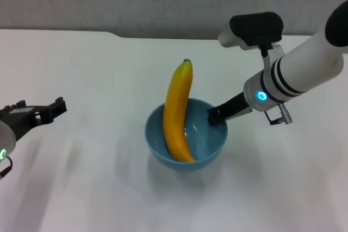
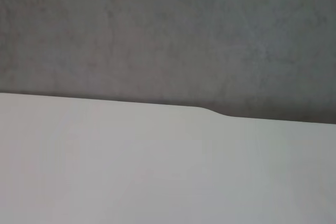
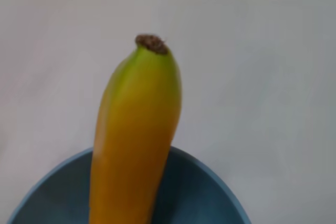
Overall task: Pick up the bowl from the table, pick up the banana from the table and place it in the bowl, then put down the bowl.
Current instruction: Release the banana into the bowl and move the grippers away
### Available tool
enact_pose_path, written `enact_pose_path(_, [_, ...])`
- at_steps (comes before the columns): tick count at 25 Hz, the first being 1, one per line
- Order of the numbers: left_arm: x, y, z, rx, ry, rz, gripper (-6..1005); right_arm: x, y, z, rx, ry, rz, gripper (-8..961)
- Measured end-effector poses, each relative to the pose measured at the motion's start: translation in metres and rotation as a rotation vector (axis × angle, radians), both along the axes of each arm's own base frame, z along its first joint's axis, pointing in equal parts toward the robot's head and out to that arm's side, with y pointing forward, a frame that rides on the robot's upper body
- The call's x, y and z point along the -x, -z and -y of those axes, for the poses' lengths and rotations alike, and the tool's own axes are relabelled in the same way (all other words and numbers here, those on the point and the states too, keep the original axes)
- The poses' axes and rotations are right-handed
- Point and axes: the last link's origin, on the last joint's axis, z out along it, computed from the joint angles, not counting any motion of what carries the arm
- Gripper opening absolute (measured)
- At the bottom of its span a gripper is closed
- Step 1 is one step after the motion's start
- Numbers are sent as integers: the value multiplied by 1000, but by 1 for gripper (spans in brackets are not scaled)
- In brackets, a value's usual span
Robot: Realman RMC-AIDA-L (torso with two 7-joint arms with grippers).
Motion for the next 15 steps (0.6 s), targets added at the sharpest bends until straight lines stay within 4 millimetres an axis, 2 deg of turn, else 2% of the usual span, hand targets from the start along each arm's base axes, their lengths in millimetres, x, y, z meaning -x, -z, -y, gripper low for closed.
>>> enact_pose_path(4, [3, 1, 1, 0, -6, 5, 903, -6, 1, 3, 1, 8, 0, 33])
enact_pose_path(10, [0, 1, 2, -11, 17, 9, 903, -29, 1, 11, -6, 46, 3, 39])
enact_pose_path(15, [3, 1, 4, -14, 10, 15, 903, -37, 0, 13, -13, 38, 9, 58])
